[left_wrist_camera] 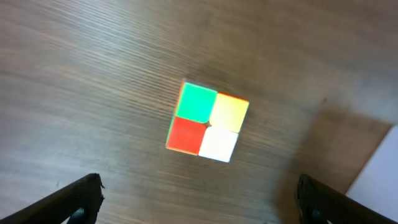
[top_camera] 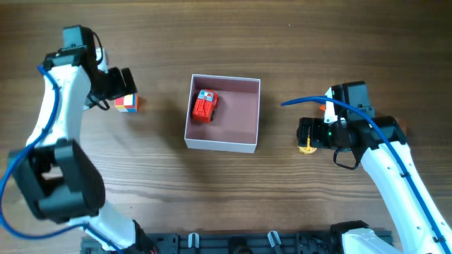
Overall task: Pack container
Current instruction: 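Move the left gripper to the colour cube and grasp it, then place the colour cube in the box beside the truck, retract left arm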
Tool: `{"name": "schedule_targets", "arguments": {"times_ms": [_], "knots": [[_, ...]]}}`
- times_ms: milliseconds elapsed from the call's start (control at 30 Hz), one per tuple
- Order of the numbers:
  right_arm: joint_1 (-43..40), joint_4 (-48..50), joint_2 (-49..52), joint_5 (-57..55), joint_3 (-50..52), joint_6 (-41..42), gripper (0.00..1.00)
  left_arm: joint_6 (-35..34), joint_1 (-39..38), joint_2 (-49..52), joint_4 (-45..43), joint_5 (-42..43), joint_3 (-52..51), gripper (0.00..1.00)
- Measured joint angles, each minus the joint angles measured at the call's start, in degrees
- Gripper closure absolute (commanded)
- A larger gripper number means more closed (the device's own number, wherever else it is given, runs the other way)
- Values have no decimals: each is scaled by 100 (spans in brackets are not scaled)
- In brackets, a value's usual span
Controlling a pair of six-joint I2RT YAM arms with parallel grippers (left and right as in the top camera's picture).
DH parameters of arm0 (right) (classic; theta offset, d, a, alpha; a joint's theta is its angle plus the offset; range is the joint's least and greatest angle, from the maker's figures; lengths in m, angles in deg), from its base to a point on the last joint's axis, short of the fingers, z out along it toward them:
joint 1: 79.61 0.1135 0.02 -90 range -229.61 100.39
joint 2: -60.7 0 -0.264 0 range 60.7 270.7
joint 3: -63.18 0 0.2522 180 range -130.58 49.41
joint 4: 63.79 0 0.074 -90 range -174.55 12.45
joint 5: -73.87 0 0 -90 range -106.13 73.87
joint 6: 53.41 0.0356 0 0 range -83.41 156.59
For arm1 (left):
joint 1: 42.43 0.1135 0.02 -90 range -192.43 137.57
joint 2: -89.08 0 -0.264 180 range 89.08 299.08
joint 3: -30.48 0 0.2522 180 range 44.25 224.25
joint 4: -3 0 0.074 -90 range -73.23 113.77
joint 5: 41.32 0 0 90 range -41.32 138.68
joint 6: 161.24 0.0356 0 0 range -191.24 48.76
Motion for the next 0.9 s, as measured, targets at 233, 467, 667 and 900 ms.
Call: {"name": "schedule_targets", "arguments": {"times_ms": [233,467,667,900], "knots": [[0,2,0,0,0,0,0,1145,-39,752,-343,127,0,0],[0,4,0,0,0,0,0,1266,-39,1119,-673,127,0,19],[0,2,0,0,0,0,0,1342,-39,1143,-693,129,0,44],[0,7,0,0,0,0,0,1349,-39,1143,-691,138,2,71]]}}
